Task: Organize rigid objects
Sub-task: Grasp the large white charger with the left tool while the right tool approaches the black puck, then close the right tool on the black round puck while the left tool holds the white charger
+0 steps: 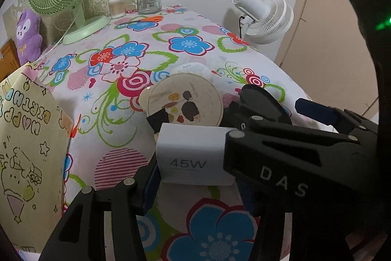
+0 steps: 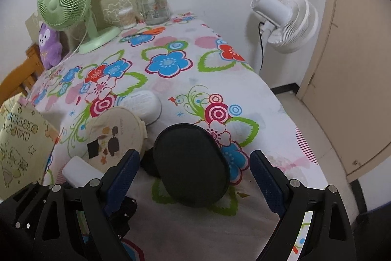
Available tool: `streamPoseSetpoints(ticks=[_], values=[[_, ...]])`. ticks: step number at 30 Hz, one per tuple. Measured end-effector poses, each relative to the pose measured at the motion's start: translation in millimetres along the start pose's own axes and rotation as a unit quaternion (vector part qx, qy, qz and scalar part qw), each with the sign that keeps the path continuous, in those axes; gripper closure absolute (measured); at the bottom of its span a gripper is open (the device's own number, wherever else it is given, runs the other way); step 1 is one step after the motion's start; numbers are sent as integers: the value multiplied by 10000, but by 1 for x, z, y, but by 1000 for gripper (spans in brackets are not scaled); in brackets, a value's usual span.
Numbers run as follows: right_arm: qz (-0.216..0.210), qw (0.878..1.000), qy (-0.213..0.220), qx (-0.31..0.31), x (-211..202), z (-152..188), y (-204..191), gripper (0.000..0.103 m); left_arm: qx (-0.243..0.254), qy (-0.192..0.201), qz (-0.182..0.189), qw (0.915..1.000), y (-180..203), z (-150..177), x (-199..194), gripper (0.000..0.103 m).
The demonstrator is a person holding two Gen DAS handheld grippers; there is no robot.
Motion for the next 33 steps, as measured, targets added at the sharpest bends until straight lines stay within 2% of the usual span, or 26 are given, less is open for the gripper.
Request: streamPoseSetpoints(ticks=[3,4,6,7,8,12,17,33], values=[[1,9998,-121,131,6,0,4,13,77,-40,-24,10000,2,-1,1,45],[28,9997,-201,146,9,1,5,20,85,-67,-41,9999,2,-1,1,45],[-6,9992,-333,221,12,3,7,29,60,-109,-41,9999,1,-3,3,45],[-39,9992,-355,171,11,2,5,38,56,-105,-46,9999,1,-3,3,45],[-122,9991,-379,148,9,2,2,38,48,-116,-57,9999,1,-3,3,45],[24,9996,-279,-78,3,2,-1,38,21,-131,-59,9999,1,-3,2,46],[4,9995,-261,-195,-3,6,-6,38,-60,-168,-16,9998,-1,-1,-2,46],[72,9995,-74,-290,-35,4,-21,38,-44,-7,-8,10000,-4,1,-29,46]])
Point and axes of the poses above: each gripper's, at about its wrist camera, not at the fingertips, and x roughly the way its jaws point, y to its right, z to its underside, the point moved 4 cm from there along x, roughly the way its jaws point, and after that the axes turned 15 degrees about y, right-handed, at the moved point
